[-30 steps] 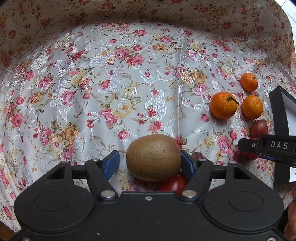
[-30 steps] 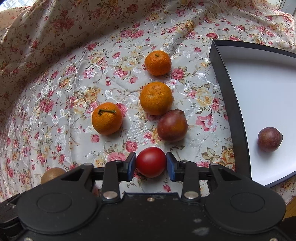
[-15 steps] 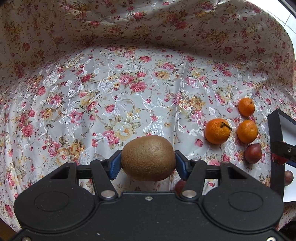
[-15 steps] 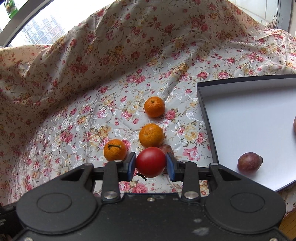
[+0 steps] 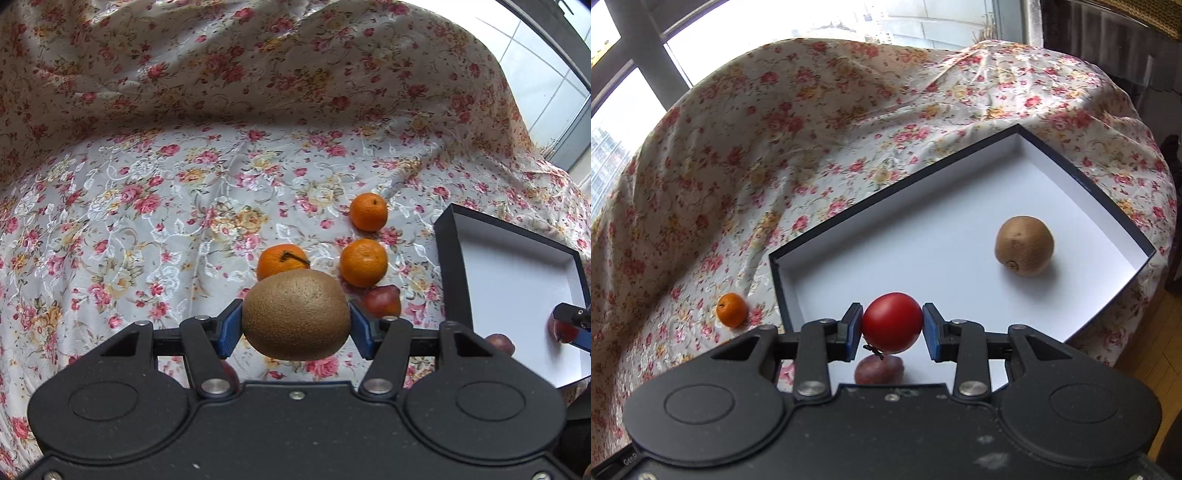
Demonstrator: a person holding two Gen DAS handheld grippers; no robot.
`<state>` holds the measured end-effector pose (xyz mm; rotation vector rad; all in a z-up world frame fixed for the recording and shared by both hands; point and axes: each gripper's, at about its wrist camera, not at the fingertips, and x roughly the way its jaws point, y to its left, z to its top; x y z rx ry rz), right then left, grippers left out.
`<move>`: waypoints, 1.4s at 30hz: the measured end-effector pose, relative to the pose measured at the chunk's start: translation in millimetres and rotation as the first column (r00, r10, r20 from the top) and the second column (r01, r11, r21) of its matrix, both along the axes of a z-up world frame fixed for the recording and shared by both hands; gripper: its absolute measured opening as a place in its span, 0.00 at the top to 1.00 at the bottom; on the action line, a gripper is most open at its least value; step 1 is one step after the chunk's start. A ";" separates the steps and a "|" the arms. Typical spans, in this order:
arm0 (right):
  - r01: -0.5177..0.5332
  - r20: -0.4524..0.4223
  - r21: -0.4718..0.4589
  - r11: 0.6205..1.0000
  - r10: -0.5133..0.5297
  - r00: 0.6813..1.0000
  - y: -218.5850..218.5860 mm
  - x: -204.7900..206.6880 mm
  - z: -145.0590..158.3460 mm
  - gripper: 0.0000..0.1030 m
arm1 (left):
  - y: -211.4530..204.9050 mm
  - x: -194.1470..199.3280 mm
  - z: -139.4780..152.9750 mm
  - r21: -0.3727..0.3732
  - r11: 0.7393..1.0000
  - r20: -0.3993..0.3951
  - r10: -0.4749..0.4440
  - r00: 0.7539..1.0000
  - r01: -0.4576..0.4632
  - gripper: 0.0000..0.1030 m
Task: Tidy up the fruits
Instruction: 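Lift the tomato with the right gripper while the left gripper grasps a kiwi, then carry the kiwi and tomato over the box and open both grippers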
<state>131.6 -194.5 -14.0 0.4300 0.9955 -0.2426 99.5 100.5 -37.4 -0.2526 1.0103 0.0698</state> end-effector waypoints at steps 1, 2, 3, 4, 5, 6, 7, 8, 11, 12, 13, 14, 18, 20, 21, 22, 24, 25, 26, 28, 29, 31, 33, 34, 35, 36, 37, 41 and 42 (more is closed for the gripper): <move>0.028 -0.014 0.001 1.000 -0.028 1.000 -12.2 -1.8 -2.6 0.64 | -10.5 1.3 1.1 -0.001 1.000 0.004 -0.021 1.000 0.021 0.39; 0.054 -0.027 0.002 0.999 -0.054 0.998 -23.9 -3.4 -5.3 0.64 | -19.0 2.3 1.7 -0.005 0.999 0.006 -0.038 0.999 0.038 0.39; 0.075 -0.038 0.005 0.997 -0.075 0.997 -35.4 -4.8 -8.5 0.64 | -26.1 3.0 2.1 -0.011 0.999 0.009 -0.052 0.999 0.052 0.39; 0.091 -0.047 0.008 0.996 -0.091 0.995 -44.3 -5.8 -11.4 0.64 | -36.8 3.3 2.4 -0.016 0.997 0.013 -0.074 0.997 0.074 0.39; 0.106 -0.055 0.010 0.994 -0.105 0.993 -53.5 -8.0 -13.7 0.64 | -46.1 3.4 3.1 -0.017 0.996 0.017 -0.093 0.996 0.093 0.39; 0.118 -0.062 0.008 0.993 -0.117 0.991 -61.2 -11.0 -15.4 0.64 | -55.5 3.4 3.8 -0.016 0.994 0.022 -0.112 0.993 0.112 0.39; 0.124 -0.066 0.004 0.992 -0.124 0.990 -68.2 -13.1 -17.2 0.64 | -64.2 3.7 4.3 -0.013 0.992 0.026 -0.128 0.991 0.129 0.39; 0.126 -0.070 -0.001 0.992 -0.126 0.990 -73.4 -14.8 -18.8 0.64 | -74.5 3.8 5.0 -0.008 0.989 0.031 -0.148 0.989 0.148 0.39; 0.129 -0.069 -0.023 0.991 -0.130 0.989 -85.2 -18.9 -21.7 0.64 | -100.1 3.4 6.7 -0.011 0.981 0.046 -0.195 0.980 0.196 0.39; 0.123 -0.066 -0.033 0.992 -0.125 0.990 -85.7 -22.3 -20.5 0.64 | -109.1 3.9 7.2 -0.018 0.978 0.048 -0.209 0.977 0.210 0.39; 0.116 -0.063 -0.040 0.992 -0.118 0.991 -87.8 -24.1 -20.5 0.64 | -116.1 4.9 7.1 -0.023 0.975 0.049 -0.221 0.974 0.222 0.39; 0.106 -0.060 -0.054 0.993 -0.110 0.992 -88.1 -26.4 -20.2 0.64 | -124.1 6.5 7.0 -0.027 0.971 0.049 -0.234 0.971 0.236 0.39; 0.059 -0.038 -0.118 0.991 -0.063 0.997 -85.4 -35.2 -16.3 0.64 | -146.5 19.8 7.5 -0.021 0.965 0.046 -0.262 0.964 0.263 0.39; 0.037 -0.028 -0.132 0.991 -0.041 0.999 -84.7 -36.7 -15.2 0.64 | -153.5 31.0 7.9 -0.019 0.966 0.035 -0.257 0.966 0.258 0.39; 0.030 -0.026 -0.134 0.990 -0.034 0.999 -84.3 -36.6 -14.5 0.64 | -156.3 37.3 7.6 -0.021 0.967 0.028 -0.254 0.967 0.255 0.39; 0.025 -0.025 -0.132 0.991 -0.029 0.999 -84.3 -36.8 -14.3 0.64 | -159.1 44.4 6.8 -0.021 0.967 0.020 -0.252 0.967 0.253 0.39; 0.020 -0.022 -0.111 0.994 -0.023 0.999 -84.3 -36.7 -13.4 0.64 | -164.1 57.9 4.0 -0.018 0.968 0.003 -0.252 0.968 0.252 0.39; 0.022 -0.023 -0.101 0.995 -0.024 0.999 -84.3 -36.2 -13.4 0.64 | -165.9 63.3 2.4 -0.018 0.968 -0.002 -0.251 0.968 0.251 0.39; 0.022 -0.025 -0.090 0.996 -0.025 0.999 -83.8 -35.3 -13.5 0.64 | -167.5 68.2 0.4 -0.020 0.967 -0.005 -0.253 0.968 0.253 0.39; 0.016 -0.027 -0.076 0.997 -0.018 0.999 -81.3 -33.6 -13.5 0.64 | -169.9 74.0 -3.4 -0.024 0.967 -0.009 -0.255 0.967 0.254 0.39; 0.010 -0.028 -0.078 0.997 -0.013 1.000 -79.9 -33.2 -13.7 0.64 | -171.0 75.0 -5.8 -0.026 0.965 -0.012 -0.260 0.965 0.260 0.39; -0.001 -0.029 -0.090 0.996 -0.001 1.000 -76.6 -32.4 -13.2 0.64 | -174.5 77.0 -10.6 -0.029 0.962 -0.033 -0.271 0.962 0.270 0.39; -0.002 -0.029 -0.085 0.996 0.000 1.000 -75.6 -31.9 -12.8 0.64 | -177.5 78.6 -13.7 -0.050 0.961 -0.049 -0.276 0.960 0.273 0.40; 0.002 -0.028 -0.076 0.997 -0.005 1.000 -76.1 -31.5 -12.8 0.64 | -179.7 78.5 -13.9 -0.059 0.957 -0.049 -0.287 0.957 0.284 0.40; 0.007 -0.030 -0.070 0.998 -0.010 1.000 -76.4 -31.0 -13.0 0.64 | -182.7 78.0 -13.5 -0.060 0.954 -0.048 -0.298 0.953 0.295 0.40; 0.013 -0.034 -0.066 0.998 -0.015 0.999 -77.1 -30.2 -13.7 0.64 | -185.1 77.0 -13.0 -0.057 0.951 -0.046 -0.307 0.951 0.304 0.39; 0.012 -0.038 -0.067 0.998 -0.015 0.999 -77.3 -29.5 -14.4 0.64 | -188.3 77.0 -11.7 -0.051 0.949 -0.042 -0.314 0.948 0.312 0.39; 0.012 -0.051 -0.079 0.997 -0.016 0.999 -77.0 -28.8 -16.8 0.64 | -191.6 76.1 -9.3 -0.053 0.946 -0.036 -0.323 0.946 0.321 0.39; 0.011 -0.055 -0.079 0.997 -0.015 0.998 -76.4 -28.3 -17.6 0.64 | -190.7 75.3 -7.8 -0.052 0.946 -0.027 -0.320 0.947 0.319 0.39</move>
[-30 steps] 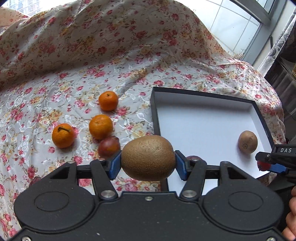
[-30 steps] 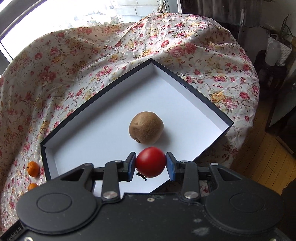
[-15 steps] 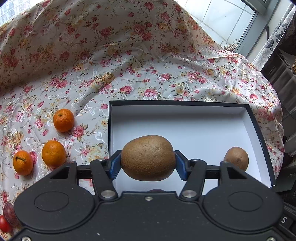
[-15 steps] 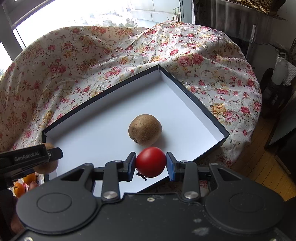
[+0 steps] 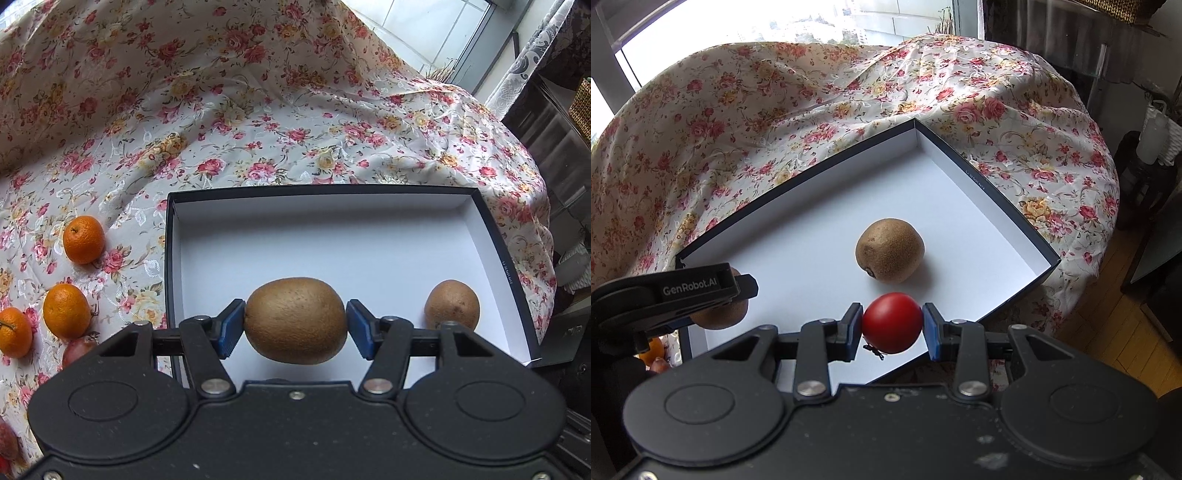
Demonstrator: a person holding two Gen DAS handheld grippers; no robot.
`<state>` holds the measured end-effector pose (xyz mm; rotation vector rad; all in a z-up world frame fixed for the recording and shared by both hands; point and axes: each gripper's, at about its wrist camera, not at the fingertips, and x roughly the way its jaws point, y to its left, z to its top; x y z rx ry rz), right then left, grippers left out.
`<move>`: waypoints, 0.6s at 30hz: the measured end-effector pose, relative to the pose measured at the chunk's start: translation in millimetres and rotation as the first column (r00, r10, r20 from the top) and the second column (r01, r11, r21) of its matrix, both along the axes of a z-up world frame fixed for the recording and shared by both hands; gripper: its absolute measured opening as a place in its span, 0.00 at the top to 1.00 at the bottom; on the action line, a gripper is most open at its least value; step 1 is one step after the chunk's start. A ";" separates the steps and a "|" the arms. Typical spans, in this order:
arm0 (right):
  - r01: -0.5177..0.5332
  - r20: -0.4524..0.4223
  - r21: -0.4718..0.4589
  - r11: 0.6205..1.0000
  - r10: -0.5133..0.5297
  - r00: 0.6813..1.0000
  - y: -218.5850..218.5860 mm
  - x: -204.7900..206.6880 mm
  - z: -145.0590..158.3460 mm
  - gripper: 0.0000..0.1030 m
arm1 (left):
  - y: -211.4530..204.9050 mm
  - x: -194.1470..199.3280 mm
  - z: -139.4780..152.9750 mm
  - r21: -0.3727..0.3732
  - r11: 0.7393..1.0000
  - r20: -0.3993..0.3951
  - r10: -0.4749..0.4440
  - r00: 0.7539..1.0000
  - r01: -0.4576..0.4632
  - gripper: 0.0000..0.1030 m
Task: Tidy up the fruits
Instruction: 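Carry the kiwi and tomato over the box and open both grippers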
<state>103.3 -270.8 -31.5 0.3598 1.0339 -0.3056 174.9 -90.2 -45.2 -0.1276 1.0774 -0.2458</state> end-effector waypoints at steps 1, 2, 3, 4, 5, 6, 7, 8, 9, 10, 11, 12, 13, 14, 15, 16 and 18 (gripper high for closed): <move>-0.002 -0.004 0.001 1.000 0.002 1.000 1.0 0.4 -0.6 0.64 | 1.2 -0.9 2.7 0.001 1.000 0.013 0.002 1.000 -0.002 0.39; -0.006 -0.008 0.000 1.000 0.006 1.000 2.2 0.8 -1.2 0.64 | 2.3 -1.9 5.6 0.003 1.000 0.025 0.001 1.000 -0.001 0.39; -0.014 -0.013 -0.003 1.000 0.014 1.000 4.0 1.9 -1.8 0.64 | 3.8 -2.7 9.1 0.005 1.000 0.041 0.001 0.999 -0.001 0.39; -0.024 -0.016 -0.005 1.000 0.023 1.000 5.7 2.8 -2.0 0.64 | 5.6 -3.4 11.3 0.007 1.000 0.050 0.003 0.999 -0.003 0.39; -0.028 -0.017 -0.007 1.000 0.028 0.999 7.3 3.0 -2.1 0.64 | 7.8 -3.6 12.7 0.007 1.000 0.056 0.007 0.998 -0.008 0.39; -0.036 -0.015 -0.009 0.999 0.036 0.999 9.1 3.4 -1.9 0.64 | 10.6 -3.2 13.3 0.006 1.000 0.055 0.014 0.998 -0.014 0.39; -0.040 -0.012 -0.008 0.999 0.040 0.999 9.9 3.7 -1.5 0.64 | 13.1 -2.4 13.0 0.003 1.000 0.051 0.020 0.999 -0.020 0.39; -0.041 -0.006 0.004 0.999 0.041 0.999 9.5 3.6 -0.9 0.63 | 15.7 -1.5 12.2 -0.002 1.000 0.044 0.026 0.999 -0.026 0.39; -0.037 0.003 0.022 0.999 0.037 0.999 8.4 3.2 -0.1 0.63 | 18.6 -0.5 11.0 -0.008 0.999 0.035 0.032 0.999 -0.032 0.39; -0.028 0.013 0.039 0.999 0.027 1.000 7.0 2.8 0.8 0.63 | 20.9 0.1 10.0 -0.012 0.999 0.028 0.038 0.999 -0.037 0.39; -0.018 0.024 0.060 0.998 0.016 1.000 5.1 2.8 2.0 0.63 | 23.0 0.7 9.6 -0.014 0.999 0.024 0.041 0.999 -0.041 0.39; -0.008 0.030 0.072 0.997 0.005 1.000 3.8 3.0 2.6 0.62 | 25.1 0.5 9.5 -0.015 0.999 0.023 0.044 0.999 -0.044 0.39; 0.006 0.026 0.075 0.997 -0.008 1.000 3.3 3.8 2.4 0.62 | 26.6 0.3 9.9 -0.013 0.999 0.024 0.045 0.999 -0.045 0.39; 0.015 0.018 0.074 0.997 -0.016 1.000 3.2 4.7 1.7 0.62 | 28.1 -0.6 10.6 -0.007 0.999 0.028 0.046 0.999 -0.046 0.39; 0.023 0.006 0.077 0.997 -0.023 1.000 3.7 6.6 0.1 0.62 | 29.5 -1.1 11.1 0.000 0.999 0.031 0.046 0.998 -0.046 0.39; 0.028 -0.002 0.085 0.996 -0.028 1.000 3.8 7.8 -1.2 0.62 | 30.8 -1.7 11.4 0.008 0.999 0.033 0.047 0.998 -0.047 0.39; 0.040 -0.023 0.098 0.994 -0.038 0.999 5.0 10.6 -4.2 0.62 | 33.3 -2.5 11.5 0.030 0.998 0.036 0.050 0.998 -0.051 0.39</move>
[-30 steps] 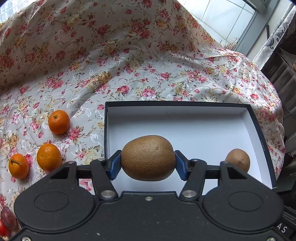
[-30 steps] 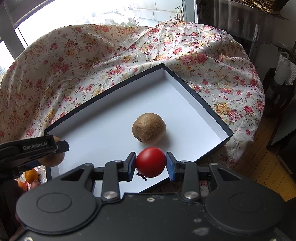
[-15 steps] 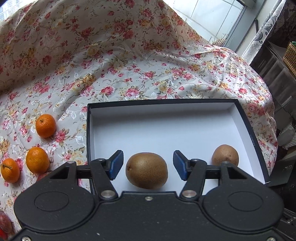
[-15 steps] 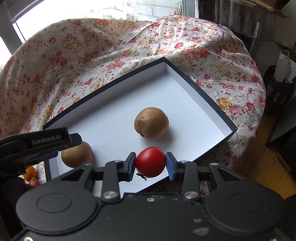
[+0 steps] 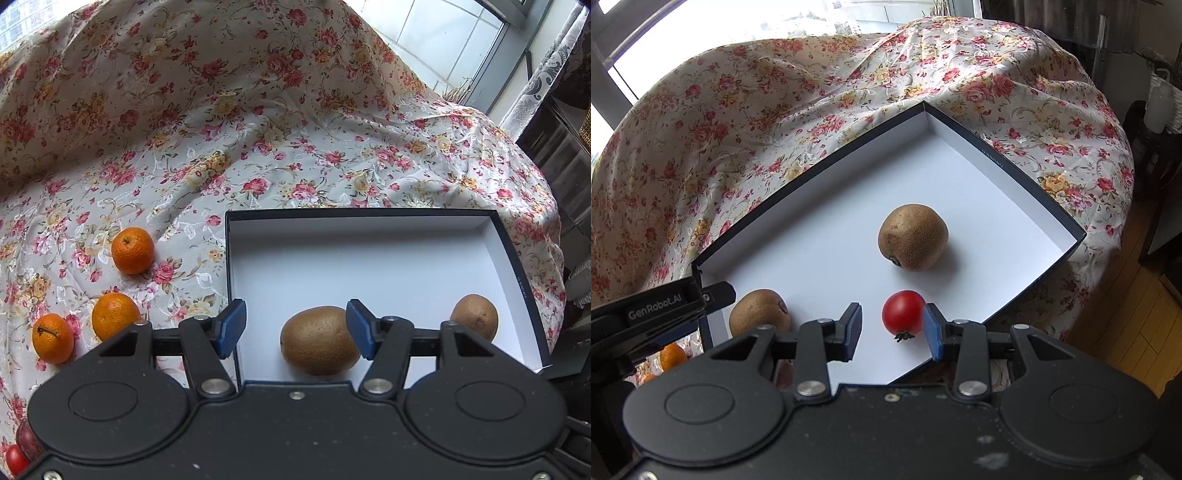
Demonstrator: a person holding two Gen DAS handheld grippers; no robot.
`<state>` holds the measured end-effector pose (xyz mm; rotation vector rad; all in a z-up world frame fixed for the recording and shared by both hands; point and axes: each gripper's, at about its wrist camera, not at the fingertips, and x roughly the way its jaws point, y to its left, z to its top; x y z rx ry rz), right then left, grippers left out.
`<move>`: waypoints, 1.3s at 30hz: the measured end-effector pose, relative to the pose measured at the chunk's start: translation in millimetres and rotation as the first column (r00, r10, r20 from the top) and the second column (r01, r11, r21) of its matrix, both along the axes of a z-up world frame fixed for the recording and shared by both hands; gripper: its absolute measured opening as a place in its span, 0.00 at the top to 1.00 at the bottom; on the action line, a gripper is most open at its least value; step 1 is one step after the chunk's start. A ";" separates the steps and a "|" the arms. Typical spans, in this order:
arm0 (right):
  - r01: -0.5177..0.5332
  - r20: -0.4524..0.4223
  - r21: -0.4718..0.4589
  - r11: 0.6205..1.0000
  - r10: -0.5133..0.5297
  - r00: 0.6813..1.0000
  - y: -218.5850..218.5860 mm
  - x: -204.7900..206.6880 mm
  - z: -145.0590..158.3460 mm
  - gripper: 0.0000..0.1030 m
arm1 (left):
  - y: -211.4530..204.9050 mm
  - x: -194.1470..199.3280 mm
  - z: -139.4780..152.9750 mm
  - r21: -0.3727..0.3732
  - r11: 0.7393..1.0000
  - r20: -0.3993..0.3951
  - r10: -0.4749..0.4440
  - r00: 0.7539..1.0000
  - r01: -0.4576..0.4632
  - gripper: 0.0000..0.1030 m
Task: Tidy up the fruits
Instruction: 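Carry the kiwi and tomato over the box and open both grippers, then move the right gripper down onto a purple plum while the left moves toward tangerines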
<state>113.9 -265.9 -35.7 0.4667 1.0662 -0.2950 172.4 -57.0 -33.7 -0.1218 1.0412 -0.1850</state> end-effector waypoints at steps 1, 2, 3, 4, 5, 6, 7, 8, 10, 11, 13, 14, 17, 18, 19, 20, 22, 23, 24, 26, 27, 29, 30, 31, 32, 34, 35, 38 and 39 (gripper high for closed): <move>0.004 -0.007 0.000 1.000 -0.004 1.000 0.8 1.1 -0.7 0.62 | 1.5 -0.2 -0.5 0.015 1.000 -0.001 0.004 1.000 -0.004 0.39; 0.010 -0.013 -0.003 1.000 -0.010 1.000 2.1 1.5 -1.3 0.62 | 3.5 -0.4 -1.0 0.026 1.000 -0.003 0.007 1.000 -0.007 0.39; 0.016 -0.017 -0.009 1.000 -0.016 1.000 3.3 1.9 -1.5 0.62 | 5.8 -0.4 -1.5 0.032 0.999 -0.007 0.012 1.000 -0.012 0.39; 0.019 -0.019 -0.014 1.000 -0.019 1.000 4.5 2.4 -1.6 0.62 | 8.8 0.0 -2.1 0.037 0.999 -0.012 0.017 1.000 -0.016 0.39; 0.023 -0.021 -0.015 1.000 -0.023 1.000 5.6 2.9 -1.7 0.62 | 12.0 0.3 -2.3 0.043 0.999 -0.017 0.022 1.000 -0.021 0.39; 0.027 -0.023 -0.013 1.000 -0.028 0.999 6.8 3.3 -1.6 0.62 | 15.4 0.5 -2.4 0.049 0.998 -0.020 0.028 0.999 -0.027 0.39; 0.030 -0.024 -0.009 1.000 -0.030 0.999 7.0 3.3 -1.6 0.62 | 19.0 0.9 -2.2 0.055 0.998 -0.020 0.036 0.999 -0.034 0.39; 0.033 -0.026 -0.005 0.999 -0.033 0.999 8.1 3.8 -1.8 0.62 | 22.8 1.3 -1.9 0.062 0.997 -0.020 0.044 0.999 -0.042 0.39; 0.031 -0.031 0.004 1.000 -0.031 0.999 11.3 6.0 -2.7 0.62 | 32.0 1.4 -0.9 0.077 0.995 -0.016 0.061 0.998 -0.060 0.39; 0.027 -0.032 0.006 1.000 -0.027 0.999 13.2 7.1 -2.9 0.62 | 36.6 1.7 -0.5 0.082 0.994 -0.016 0.070 0.997 -0.068 0.39; 0.017 -0.032 0.003 1.000 -0.017 0.999 18.7 9.5 -2.7 0.62 | 48.0 2.9 0.3 0.092 0.992 -0.017 0.091 0.996 -0.089 0.39; 0.011 -0.033 0.000 1.000 -0.011 0.999 22.4 11.0 -2.3 0.62 | 53.7 3.9 0.3 0.095 0.990 -0.019 0.103 0.995 -0.101 0.39; -0.012 -0.034 0.000 1.000 0.012 0.999 33.7 15.0 -1.8 0.62 | 71.6 6.4 -1.4 0.100 0.985 -0.033 0.143 0.989 -0.139 0.39; -0.018 -0.034 -0.001 1.000 0.018 0.999 37.4 16.0 -1.6 0.62 | 79.2 7.0 -2.2 0.100 0.983 -0.039 0.159 0.986 -0.155 0.39; -0.024 -0.034 -0.003 1.000 0.024 0.999 41.4 17.3 -1.4 0.62 | 85.6 7.7 -2.8 0.102 0.980 -0.045 0.174 0.984 -0.169 0.39; -0.033 -0.034 -0.005 0.999 0.032 0.999 46.2 18.9 -1.1 0.62 | 92.0 8.0 -3.4 0.104 0.978 -0.050 0.188 0.981 -0.182 0.39; -0.047 -0.031 -0.007 0.999 0.047 0.998 54.8 20.8 -0.1 0.62 | 105.6 8.4 -4.5 0.108 0.972 -0.058 0.216 0.975 -0.209 0.39; -0.056 -0.029 -0.008 0.998 0.056 0.998 59.9 21.9 0.5 0.62 | 113.3 8.6 -4.9 0.109 0.969 -0.062 0.230 0.971 -0.223 0.39; -0.065 -0.028 -0.009 0.998 0.065 0.997 64.8 23.0 0.9 0.62 | 118.9 8.8 -5.3 0.110 0.967 -0.067 0.240 0.969 -0.232 0.39; -0.084 -0.026 -0.005 0.996 0.084 0.996 75.8 25.3 1.7 0.62 | 134.1 9.0 -6.5 0.112 0.960 -0.076 0.267 0.961 -0.258 0.39; -0.091 -0.026 -0.003 0.996 0.091 0.996 79.7 26.2 1.9 0.62 | 141.1 8.9 -7.3 0.112 0.956 -0.080 0.281 0.956 -0.272 0.39; -0.107 -0.021 0.003 0.994 0.107 0.994 91.0 28.9 2.3 0.62 | 155.5 9.0 -9.1 0.112 0.948 -0.088 0.309 0.947 -0.299 0.39; -0.120 -0.017 0.006 0.993 0.120 0.993 98.0 29.5 3.2 0.62 | 161.3 8.7 -9.9 0.112 0.944 -0.091 0.320 0.943 -0.310 0.39; -0.131 -0.013 0.007 0.991 0.131 0.991 104.5 30.2 3.7 0.62 | 169.7 8.1 -11.1 0.114 0.939 -0.095 0.336 0.937 -0.325 0.39; -0.143 -0.009 0.006 0.990 0.143 0.990 111.9 30.9 4.4 0.62 | 175.6 7.7 -12.2 0.117 0.934 -0.097 0.348 0.932 -0.336 0.39; -0.171 -0.002 0.004 0.985 0.171 0.985 125.5 32.2 5.2 0.62 | 188.7 7.0 -14.9 0.126 0.924 -0.105 0.373 0.922 -0.360 0.39; -0.186 0.001 0.001 0.983 0.186 0.983 133.8 33.7 5.6 0.62 | 194.8 6.4 -16.2 0.130 0.919 -0.110 0.385 0.916 -0.371 0.39; -0.231 0.011 -0.016 0.973 0.231 0.973 155.7 34.9 7.7 0.62 | 209.0 5.4 -20.9 0.146 0.907 -0.132 0.414 0.901 -0.396 0.39; -0.246 0.015 -0.023 0.969 0.246 0.969 162.7 35.0 8.2 0.62 | 212.3 5.2 -23.2 0.158 0.903 -0.141 0.421 0.896 -0.400 0.39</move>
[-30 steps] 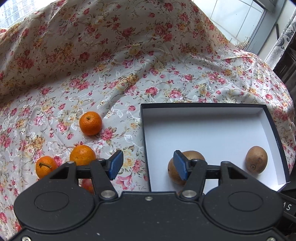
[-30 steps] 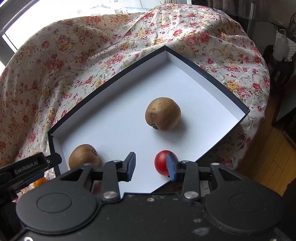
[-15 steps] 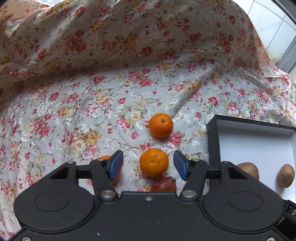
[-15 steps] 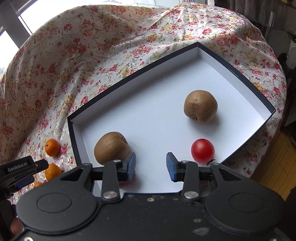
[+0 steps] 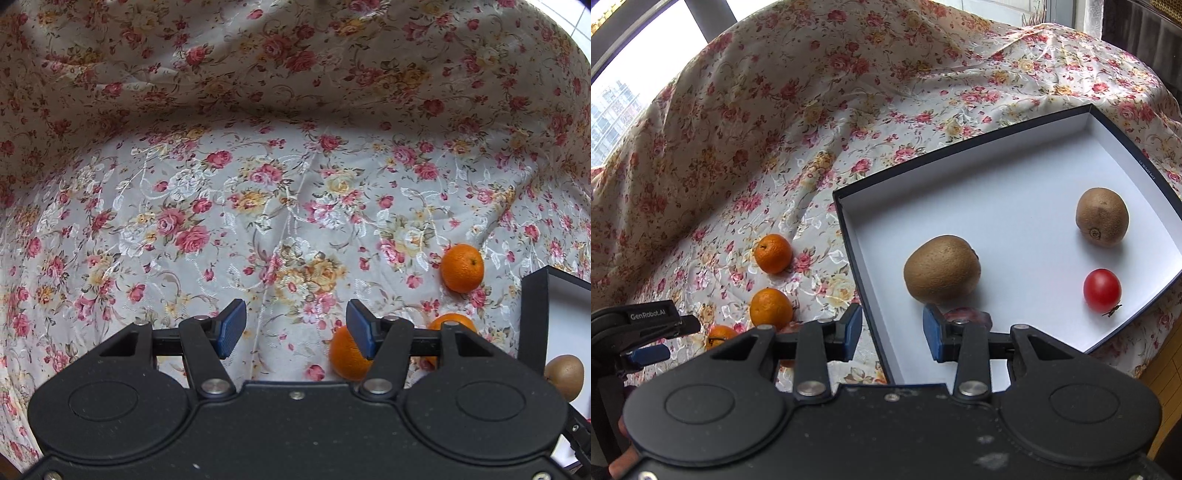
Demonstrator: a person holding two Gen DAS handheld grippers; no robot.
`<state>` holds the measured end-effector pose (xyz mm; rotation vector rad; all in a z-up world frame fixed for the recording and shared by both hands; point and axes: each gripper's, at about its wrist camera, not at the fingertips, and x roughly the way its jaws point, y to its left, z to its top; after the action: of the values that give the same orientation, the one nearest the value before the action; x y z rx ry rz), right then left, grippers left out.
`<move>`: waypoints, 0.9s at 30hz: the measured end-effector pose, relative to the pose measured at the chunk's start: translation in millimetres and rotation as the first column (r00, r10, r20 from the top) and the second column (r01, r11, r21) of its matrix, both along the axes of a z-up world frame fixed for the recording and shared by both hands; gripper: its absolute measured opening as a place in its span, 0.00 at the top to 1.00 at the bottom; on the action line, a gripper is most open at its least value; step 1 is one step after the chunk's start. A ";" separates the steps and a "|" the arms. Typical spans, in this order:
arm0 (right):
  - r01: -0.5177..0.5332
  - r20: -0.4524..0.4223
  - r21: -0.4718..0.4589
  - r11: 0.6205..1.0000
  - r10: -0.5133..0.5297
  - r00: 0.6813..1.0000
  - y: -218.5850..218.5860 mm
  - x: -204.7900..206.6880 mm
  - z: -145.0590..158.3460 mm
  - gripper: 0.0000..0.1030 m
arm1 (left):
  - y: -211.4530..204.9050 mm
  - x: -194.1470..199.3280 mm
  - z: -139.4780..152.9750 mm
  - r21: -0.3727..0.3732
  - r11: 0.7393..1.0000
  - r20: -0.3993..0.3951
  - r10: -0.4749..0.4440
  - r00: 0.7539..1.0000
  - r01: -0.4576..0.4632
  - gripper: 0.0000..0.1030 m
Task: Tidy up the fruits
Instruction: 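Move the right gripper down onto a purple plum while the left moves toward tangerines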
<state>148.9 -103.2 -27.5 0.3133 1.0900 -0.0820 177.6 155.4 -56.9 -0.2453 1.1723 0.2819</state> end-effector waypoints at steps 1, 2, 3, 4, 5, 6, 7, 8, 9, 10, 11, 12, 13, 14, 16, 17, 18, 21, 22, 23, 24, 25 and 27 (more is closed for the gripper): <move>-0.016 0.005 -0.006 1.000 0.016 1.000 7.3 0.0 0.8 0.62 | 3.2 -0.4 -2.3 0.007 1.000 -0.012 0.005 1.000 -0.005 0.39; -0.031 0.009 -0.012 0.999 0.031 0.999 14.8 0.0 1.8 0.62 | 5.4 -0.4 -4.3 0.009 1.000 -0.019 0.008 1.000 -0.008 0.39; -0.045 0.012 -0.016 0.999 0.045 0.999 20.9 0.2 2.0 0.62 | 8.1 -0.6 -6.3 0.009 1.000 -0.026 0.010 1.000 -0.010 0.39; -0.056 0.013 -0.017 0.998 0.057 0.998 26.5 0.5 1.9 0.62 | 11.4 -0.8 -8.3 0.005 1.000 -0.032 0.013 0.999 -0.013 0.39; -0.069 0.012 -0.015 0.997 0.069 0.998 32.9 1.2 1.3 0.62 | 14.1 -1.2 -9.5 0.000 1.000 -0.035 0.014 0.999 -0.014 0.39; -0.078 0.009 -0.010 0.997 0.079 0.997 37.7 2.1 0.1 0.62 | 17.1 -2.1 -10.3 -0.002 1.000 -0.038 0.016 0.999 -0.016 0.39; -0.087 0.005 -0.003 0.996 0.087 0.996 40.9 2.5 -0.9 0.62 | 19.2 -2.5 -10.8 -0.001 1.000 -0.039 0.017 0.999 -0.017 0.39; -0.092 0.002 0.002 0.996 0.092 0.996 44.7 3.0 -1.6 0.62 | 21.1 -2.9 -11.2 0.002 1.000 -0.040 0.018 0.999 -0.018 0.39; -0.099 0.000 0.008 0.995 0.099 0.995 49.6 3.0 -2.1 0.62 | 23.2 -3.7 -11.2 0.008 1.000 -0.040 0.017 0.999 -0.017 0.39; -0.105 -0.001 0.010 0.994 0.105 0.994 53.3 3.8 -2.6 0.62 | 25.0 -4.0 -11.4 0.012 1.000 -0.041 0.016 0.999 -0.015 0.39; -0.111 -0.002 0.012 0.994 0.111 0.994 57.8 4.1 -3.2 0.62 | 27.1 -4.1 -12.1 0.016 1.000 -0.042 0.016 0.999 -0.015 0.39; -0.117 -0.005 0.015 0.993 0.117 0.993 61.8 4.9 -4.3 0.62 | 29.4 -4.1 -13.0 0.018 1.000 -0.045 0.017 0.999 -0.016 0.39; -0.123 -0.011 0.022 0.992 0.124 0.992 65.7 5.9 -5.8 0.62 | 32.5 -4.5 -14.3 0.019 1.000 -0.047 0.020 0.999 -0.019 0.39; -0.127 -0.021 0.028 0.991 0.128 0.992 70.0 7.0 -7.8 0.62 | 35.6 -5.2 -15.3 0.018 1.000 -0.049 0.023 0.999 -0.022 0.39; -0.127 -0.043 0.038 0.991 0.129 0.991 76.3 10.3 -13.2 0.62 | 42.1 -6.8 -16.9 0.017 0.999 -0.050 0.031 0.998 -0.030 0.39; -0.128 -0.057 0.038 0.991 0.130 0.990 78.9 12.0 -16.3 0.62 | 44.9 -7.6 -17.4 0.020 0.999 -0.050 0.035 0.998 -0.034 0.39; -0.127 -0.072 0.032 0.991 0.129 0.989 81.4 14.2 -20.1 0.62 | 47.4 -8.2 -17.6 0.023 0.999 -0.049 0.037 0.998 -0.036 0.39; -0.122 -0.110 0.024 0.992 0.123 0.986 84.8 18.7 -28.5 0.62 | 53.8 -9.4 -17.6 0.031 0.999 -0.048 0.046 0.998 -0.044 0.39; -0.113 -0.115 0.029 0.993 0.115 0.987 83.9 19.7 -30.1 0.62 | 56.8 -10.0 -17.2 0.028 0.998 -0.047 0.049 0.998 -0.048 0.39; -0.105 -0.118 0.037 0.994 0.109 0.987 83.2 21.9 -31.2 0.62 | 58.0 -10.4 -16.9 0.024 0.998 -0.046 0.051 0.998 -0.050 0.39; -0.104 -0.125 0.045 0.994 0.109 0.986 83.9 25.5 -33.5 0.62 | 59.7 -10.5 -16.6 0.017 0.998 -0.045 0.055 0.998 -0.054 0.39; -0.103 -0.133 0.052 0.993 0.109 0.985 84.7 29.0 -35.4 0.62 | 60.9 -10.9 -15.8 0.012 0.998 -0.043 0.058 0.997 -0.058 0.39; -0.101 -0.149 0.054 0.993 0.108 0.983 87.2 35.0 -38.9 0.62 | 62.1 -10.7 -15.1 0.005 0.998 -0.039 0.061 0.997 -0.061 0.39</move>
<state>183.9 -15.9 -66.5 0.2945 1.2591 0.0136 166.8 217.4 -71.9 -0.2737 1.2038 0.3439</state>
